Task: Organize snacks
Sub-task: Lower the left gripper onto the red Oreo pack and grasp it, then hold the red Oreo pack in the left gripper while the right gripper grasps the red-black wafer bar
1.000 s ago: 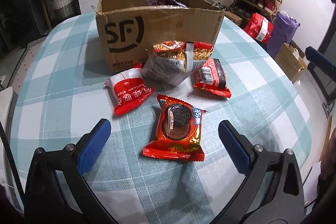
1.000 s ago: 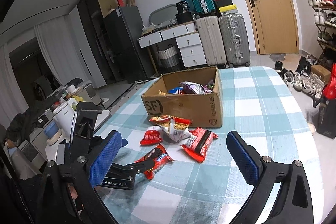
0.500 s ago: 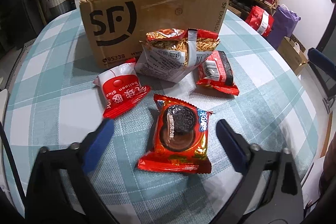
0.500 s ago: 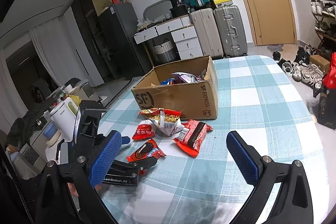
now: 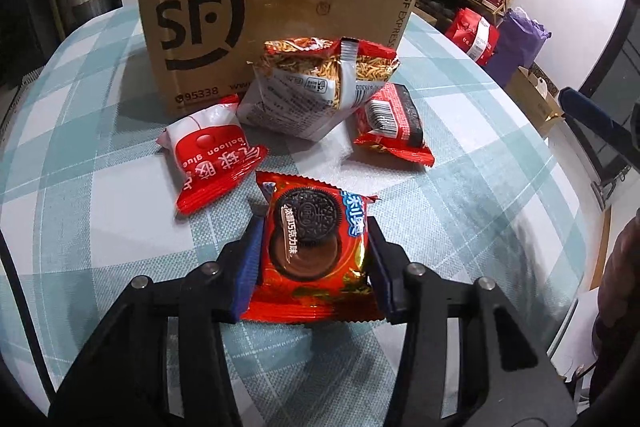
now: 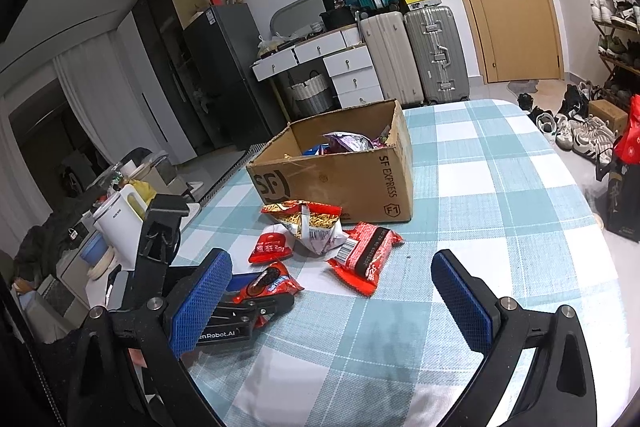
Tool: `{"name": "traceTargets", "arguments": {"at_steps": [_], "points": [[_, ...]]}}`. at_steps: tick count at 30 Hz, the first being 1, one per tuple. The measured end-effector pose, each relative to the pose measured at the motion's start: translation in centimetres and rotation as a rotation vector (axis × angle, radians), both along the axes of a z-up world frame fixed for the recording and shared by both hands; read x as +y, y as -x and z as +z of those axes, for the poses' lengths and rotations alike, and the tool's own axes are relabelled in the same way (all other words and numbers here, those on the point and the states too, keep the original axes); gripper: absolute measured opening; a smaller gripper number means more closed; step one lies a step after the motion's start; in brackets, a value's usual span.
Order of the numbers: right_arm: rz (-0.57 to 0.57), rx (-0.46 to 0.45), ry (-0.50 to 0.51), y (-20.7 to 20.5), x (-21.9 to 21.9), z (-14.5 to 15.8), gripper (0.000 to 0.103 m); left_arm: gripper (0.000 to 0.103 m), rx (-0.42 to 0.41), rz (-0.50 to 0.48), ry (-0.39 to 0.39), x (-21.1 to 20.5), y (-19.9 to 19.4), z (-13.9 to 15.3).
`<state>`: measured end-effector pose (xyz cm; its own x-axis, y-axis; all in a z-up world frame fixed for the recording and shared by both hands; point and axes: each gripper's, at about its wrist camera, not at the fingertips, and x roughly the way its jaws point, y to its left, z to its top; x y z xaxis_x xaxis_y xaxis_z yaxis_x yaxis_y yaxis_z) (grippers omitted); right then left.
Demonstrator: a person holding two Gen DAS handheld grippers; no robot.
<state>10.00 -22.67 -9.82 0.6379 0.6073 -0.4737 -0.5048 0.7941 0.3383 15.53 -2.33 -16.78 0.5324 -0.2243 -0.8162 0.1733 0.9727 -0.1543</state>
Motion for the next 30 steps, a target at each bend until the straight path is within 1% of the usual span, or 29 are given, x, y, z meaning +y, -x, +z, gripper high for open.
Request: {"name": "traceTargets", "arguments": {"at_steps": [9, 16, 22, 30], "points": [[-0.003, 0.016, 0.022, -0.1, 0.5, -0.5, 0.102, 0.045, -0.018, 0.013, 0.029, 1.6, 1.9, 0.8], [-0.005, 0.043, 0.046, -0.9, 1.3, -1.4, 0.102, 0.045, -0.028, 0.021, 0.048, 2.6, 2.6, 1.2], [-0.012, 0.064, 0.087, -2.3, 2.2, -2.6, 0.102, 0.045, -0.029, 0.030, 0.060, 3.5, 2.9, 0.8], [-0.020, 0.125, 0.157, -5.2, 3.7, -4.7, 0.102, 0.045, -0.018, 0.048, 0.086, 4.9, 2.6, 0.2]]}}
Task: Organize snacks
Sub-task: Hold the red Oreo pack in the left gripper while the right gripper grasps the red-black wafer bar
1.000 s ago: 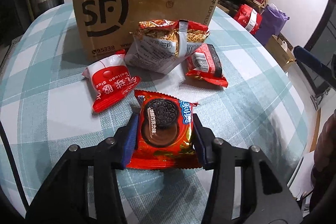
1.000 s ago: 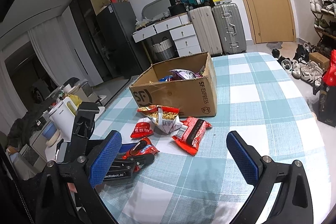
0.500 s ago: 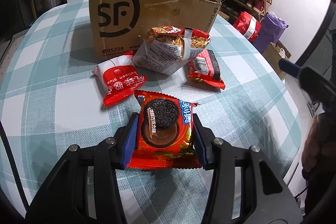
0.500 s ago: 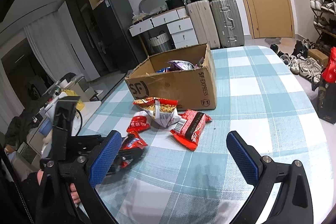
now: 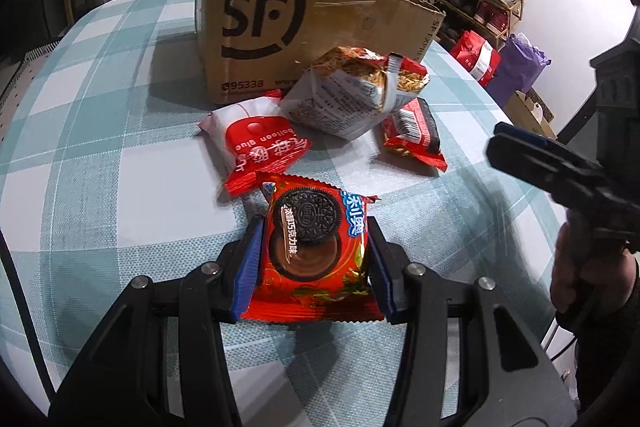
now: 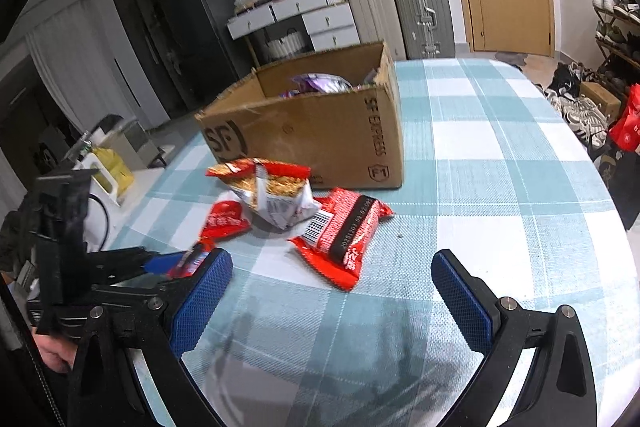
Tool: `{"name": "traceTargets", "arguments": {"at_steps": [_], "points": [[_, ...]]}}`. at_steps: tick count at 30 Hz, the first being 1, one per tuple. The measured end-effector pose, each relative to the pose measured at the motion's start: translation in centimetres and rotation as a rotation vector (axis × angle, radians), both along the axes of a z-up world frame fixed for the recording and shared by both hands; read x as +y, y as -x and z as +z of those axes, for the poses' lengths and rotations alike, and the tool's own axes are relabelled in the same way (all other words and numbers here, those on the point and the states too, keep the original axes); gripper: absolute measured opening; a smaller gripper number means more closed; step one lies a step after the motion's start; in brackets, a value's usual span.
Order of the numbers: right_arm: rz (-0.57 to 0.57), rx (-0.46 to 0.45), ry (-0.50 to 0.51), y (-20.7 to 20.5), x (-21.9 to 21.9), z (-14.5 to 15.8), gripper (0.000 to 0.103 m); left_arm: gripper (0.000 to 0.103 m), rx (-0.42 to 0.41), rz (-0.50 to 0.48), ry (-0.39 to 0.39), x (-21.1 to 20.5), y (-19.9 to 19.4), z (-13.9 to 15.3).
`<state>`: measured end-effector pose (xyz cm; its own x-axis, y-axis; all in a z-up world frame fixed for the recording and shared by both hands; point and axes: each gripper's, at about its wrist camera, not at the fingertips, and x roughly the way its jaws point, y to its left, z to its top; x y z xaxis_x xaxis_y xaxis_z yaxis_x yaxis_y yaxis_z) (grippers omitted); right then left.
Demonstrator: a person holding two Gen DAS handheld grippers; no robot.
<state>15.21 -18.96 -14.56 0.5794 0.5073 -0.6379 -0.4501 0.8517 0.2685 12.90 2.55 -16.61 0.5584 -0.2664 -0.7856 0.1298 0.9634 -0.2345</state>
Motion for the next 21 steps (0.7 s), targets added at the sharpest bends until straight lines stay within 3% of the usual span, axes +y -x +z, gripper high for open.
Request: {"name": "traceTargets", "arguments": {"at_steps": [21], "points": [[-0.002, 0.077, 0.116, -5.5, 3.7, -2.9, 0.100, 0.045, 0.010, 0.013, 0.054, 2.1, 0.0, -0.3]]}}
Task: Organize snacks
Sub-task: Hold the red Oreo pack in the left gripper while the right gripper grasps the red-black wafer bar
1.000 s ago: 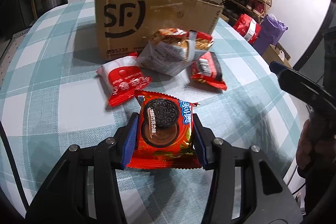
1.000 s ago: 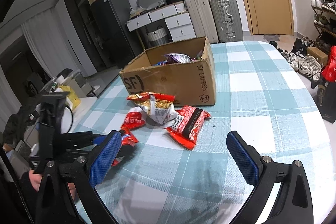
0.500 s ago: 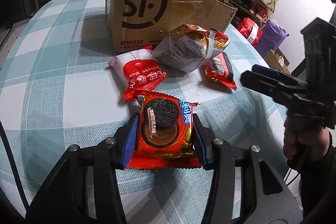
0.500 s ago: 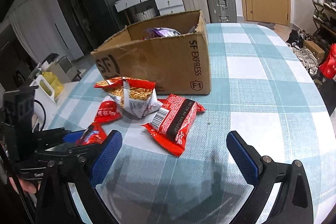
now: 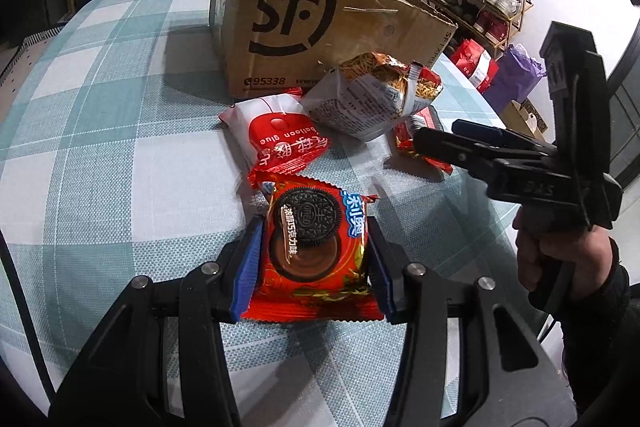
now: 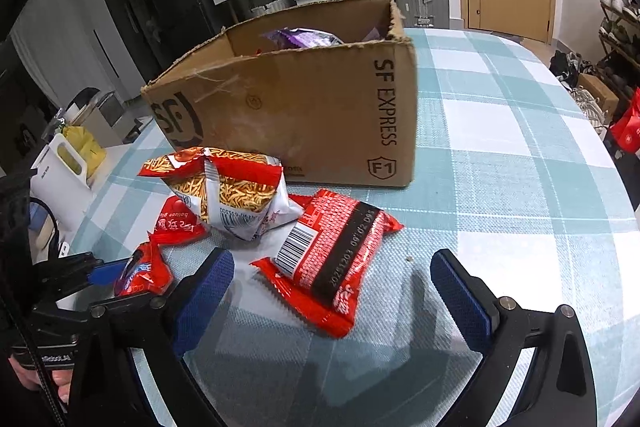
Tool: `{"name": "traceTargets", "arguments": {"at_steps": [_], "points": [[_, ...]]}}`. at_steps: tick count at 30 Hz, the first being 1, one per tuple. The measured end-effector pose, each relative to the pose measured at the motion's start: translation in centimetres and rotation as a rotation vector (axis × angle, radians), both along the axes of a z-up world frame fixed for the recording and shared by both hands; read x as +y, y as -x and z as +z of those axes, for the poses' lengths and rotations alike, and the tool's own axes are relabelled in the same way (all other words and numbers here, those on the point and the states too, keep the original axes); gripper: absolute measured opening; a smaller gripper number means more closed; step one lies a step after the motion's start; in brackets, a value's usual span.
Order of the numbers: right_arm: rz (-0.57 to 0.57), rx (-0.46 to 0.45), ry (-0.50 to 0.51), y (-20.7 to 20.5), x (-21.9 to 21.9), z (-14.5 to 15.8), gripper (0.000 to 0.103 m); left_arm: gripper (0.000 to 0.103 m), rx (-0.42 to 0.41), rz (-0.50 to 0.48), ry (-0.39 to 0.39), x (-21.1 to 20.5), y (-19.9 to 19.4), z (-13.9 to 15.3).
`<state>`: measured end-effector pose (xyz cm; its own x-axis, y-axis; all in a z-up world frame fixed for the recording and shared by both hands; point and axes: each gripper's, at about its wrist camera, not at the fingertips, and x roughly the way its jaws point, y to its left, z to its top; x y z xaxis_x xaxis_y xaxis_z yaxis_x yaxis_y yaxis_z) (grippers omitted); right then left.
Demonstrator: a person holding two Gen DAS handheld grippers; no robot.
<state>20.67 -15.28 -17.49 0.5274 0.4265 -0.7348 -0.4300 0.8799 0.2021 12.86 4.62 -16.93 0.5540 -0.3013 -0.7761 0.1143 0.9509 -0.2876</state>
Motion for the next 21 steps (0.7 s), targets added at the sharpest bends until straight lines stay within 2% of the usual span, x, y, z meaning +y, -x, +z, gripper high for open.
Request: {"name": "traceTargets", "arguments": {"at_steps": [6, 9, 11, 14, 21], "points": [[0.000, 0.000, 0.077, -0.9, 1.1, -0.7, 0.085, 0.045, 0.006, 0.004, 0.009, 0.4, 0.2, 0.0], [0.012, -0.007, 0.116, -1.0, 1.7, -0.9, 0.070, 0.045, 0.010, 0.011, 0.013, 0.8, 0.3, 0.0], [0.023, -0.022, 0.137, -0.8, 2.0, -1.0, 0.056, 0.045, 0.009, 0.018, 0.014, 1.0, 0.5, 0.1], [0.029, -0.014, 0.102, -0.6, 1.6, -1.0, 0.046, 0.045, 0.006, 0.023, 0.014, 1.2, 0.7, 0.4], [0.023, -0.005, 0.021, 0.7, -0.2, -0.8, 0.044, 0.045, -0.005, 0.019, 0.003, 0.8, 1.6, 1.2]]}}
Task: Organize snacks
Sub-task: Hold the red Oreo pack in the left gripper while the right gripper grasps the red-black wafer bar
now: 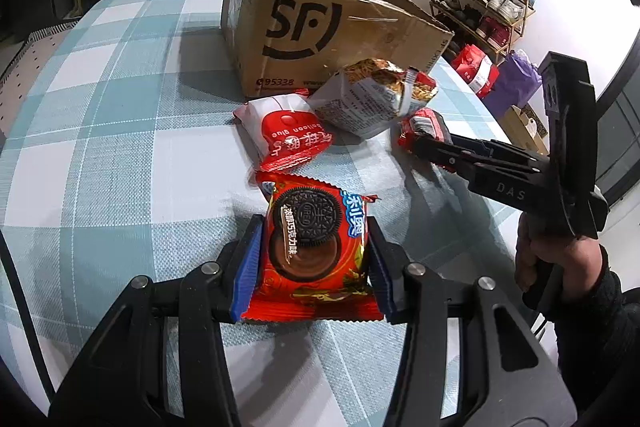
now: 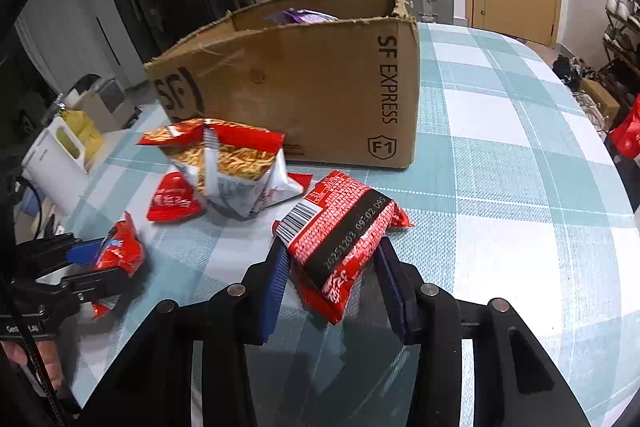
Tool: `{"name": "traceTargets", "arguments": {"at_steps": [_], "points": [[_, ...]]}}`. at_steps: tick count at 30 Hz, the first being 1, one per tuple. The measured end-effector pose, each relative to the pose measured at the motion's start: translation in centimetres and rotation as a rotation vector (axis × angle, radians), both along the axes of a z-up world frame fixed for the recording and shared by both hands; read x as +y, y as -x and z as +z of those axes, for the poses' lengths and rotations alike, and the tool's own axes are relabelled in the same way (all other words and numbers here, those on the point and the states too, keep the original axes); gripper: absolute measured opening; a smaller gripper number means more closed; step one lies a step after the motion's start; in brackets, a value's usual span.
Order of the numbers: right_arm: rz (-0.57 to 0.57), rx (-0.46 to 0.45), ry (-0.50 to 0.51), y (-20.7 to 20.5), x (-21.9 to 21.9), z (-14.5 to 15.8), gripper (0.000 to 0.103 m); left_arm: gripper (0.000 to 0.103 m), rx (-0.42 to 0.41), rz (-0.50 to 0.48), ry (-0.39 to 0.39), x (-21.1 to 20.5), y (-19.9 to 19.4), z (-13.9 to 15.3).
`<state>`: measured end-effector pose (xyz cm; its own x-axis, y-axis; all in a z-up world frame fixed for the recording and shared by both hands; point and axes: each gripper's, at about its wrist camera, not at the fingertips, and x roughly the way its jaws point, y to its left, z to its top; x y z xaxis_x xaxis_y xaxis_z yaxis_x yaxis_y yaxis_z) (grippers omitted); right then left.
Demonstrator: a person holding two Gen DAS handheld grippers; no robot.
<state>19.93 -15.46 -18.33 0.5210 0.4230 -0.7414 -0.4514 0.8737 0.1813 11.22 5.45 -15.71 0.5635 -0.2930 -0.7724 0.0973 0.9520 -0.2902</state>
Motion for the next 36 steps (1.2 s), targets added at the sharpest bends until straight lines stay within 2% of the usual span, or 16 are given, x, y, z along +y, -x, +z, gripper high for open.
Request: {"name": "traceTargets", "arguments": {"at_steps": [8, 10, 12, 16, 18, 20, 22, 26, 31, 36], "points": [[0.005, 0.005, -0.069, 2.0, -1.4, 0.2, 0.041, 0.045, -0.011, -0.007, -0.011, -0.7, 1.2, 0.9], [0.013, 0.014, -0.085, 2.4, -1.5, 0.3, 0.038, 0.045, -0.016, -0.007, -0.014, -0.8, 1.5, 1.1], [0.023, 0.012, -0.085, 2.9, -1.7, 0.2, 0.034, 0.045, -0.016, -0.006, -0.011, -0.9, 1.7, 1.3], [0.006, 0.026, -0.067, 3.4, -2.4, -0.1, 0.034, 0.045, -0.014, -0.010, -0.013, -1.1, 2.0, 1.3], [-0.014, 0.026, -0.088, 3.2, -2.9, 0.1, 0.036, 0.045, -0.011, -0.013, -0.013, -1.1, 2.0, 1.2], [-0.030, 0.031, -0.127, 2.7, -3.3, 0.4, 0.045, 0.045, -0.011, -0.014, -0.011, -1.1, 2.1, 1.1], [-0.033, 0.025, -0.148, 2.3, -3.2, 0.8, 0.049, 0.045, -0.006, -0.015, -0.010, -1.1, 2.0, 0.9], [-0.029, 0.008, -0.106, 1.3, -1.6, 1.1, 0.049, 0.045, 0.005, -0.008, -0.007, -0.7, 1.9, 0.5], [-0.015, 0.043, -0.071, -0.2, 0.4, 0.1, 0.046, 0.045, 0.009, 0.005, -0.001, -0.1, 2.0, 0.4], [-0.004, 0.014, -0.051, 0.0, 0.8, -0.2, 0.045, 0.045, 0.004, 0.013, 0.001, 0.3, 2.0, 0.6]]}}
